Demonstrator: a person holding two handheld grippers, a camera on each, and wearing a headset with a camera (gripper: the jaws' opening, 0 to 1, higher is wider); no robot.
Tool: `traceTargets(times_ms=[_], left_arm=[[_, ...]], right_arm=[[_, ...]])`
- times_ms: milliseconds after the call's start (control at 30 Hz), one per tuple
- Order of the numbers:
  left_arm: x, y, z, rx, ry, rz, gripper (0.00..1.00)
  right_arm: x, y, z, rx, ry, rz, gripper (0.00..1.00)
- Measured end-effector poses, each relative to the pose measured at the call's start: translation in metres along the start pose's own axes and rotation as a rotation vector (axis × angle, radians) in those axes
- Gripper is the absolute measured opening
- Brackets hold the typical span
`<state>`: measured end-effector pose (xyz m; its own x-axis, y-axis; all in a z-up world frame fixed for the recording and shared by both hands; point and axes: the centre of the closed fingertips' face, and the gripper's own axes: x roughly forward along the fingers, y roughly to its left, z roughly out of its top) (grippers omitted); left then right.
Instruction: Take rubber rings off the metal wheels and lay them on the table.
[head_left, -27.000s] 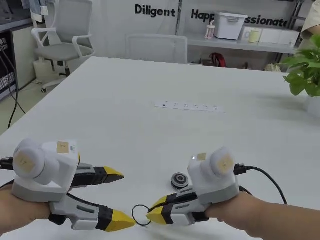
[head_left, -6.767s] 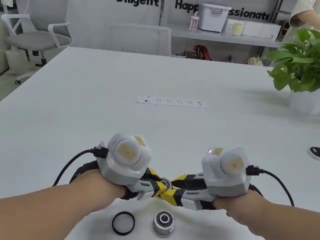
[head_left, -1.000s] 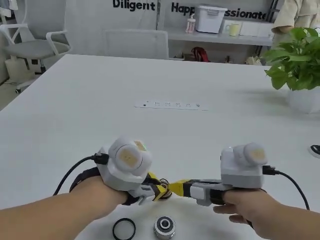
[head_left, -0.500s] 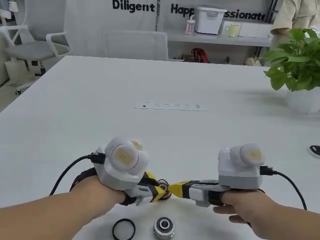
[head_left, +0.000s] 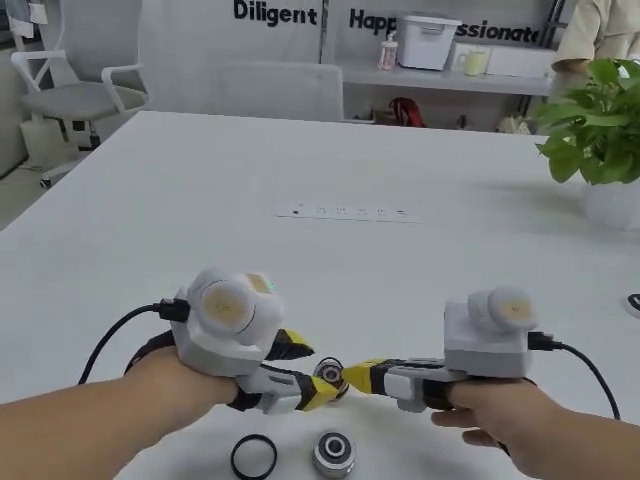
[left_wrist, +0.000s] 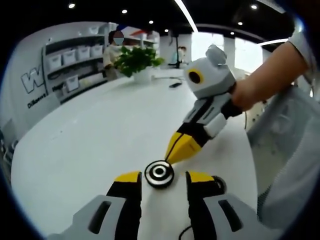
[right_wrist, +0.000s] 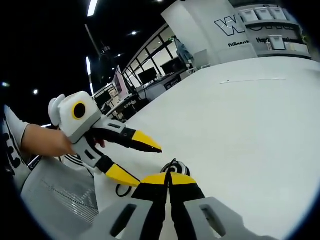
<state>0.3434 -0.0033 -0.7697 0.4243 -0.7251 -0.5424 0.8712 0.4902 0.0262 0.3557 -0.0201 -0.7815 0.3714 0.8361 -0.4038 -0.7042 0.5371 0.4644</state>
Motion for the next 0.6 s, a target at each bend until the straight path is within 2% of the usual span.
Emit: traceTargets(times_ms=[267,467,600], left_arm=[[-0.014,-0.001,0.004,-0.014,-0.045,-0.002,0.45],[-0.027,0.002,0.012,-0.021,-0.087,0.007,0.52],[-0.036,0.004,0.011,-0.018,-0.103,0.009,0.55]], right_arm=[[0.0,0.002,0.002,0.002,-0.004,0.009,0.0],[0.0,0.003,0.002,0.007,-0.006,0.015,0.0],[0.0,0.003,0.004,0.014,-0.011,0.02,0.0]])
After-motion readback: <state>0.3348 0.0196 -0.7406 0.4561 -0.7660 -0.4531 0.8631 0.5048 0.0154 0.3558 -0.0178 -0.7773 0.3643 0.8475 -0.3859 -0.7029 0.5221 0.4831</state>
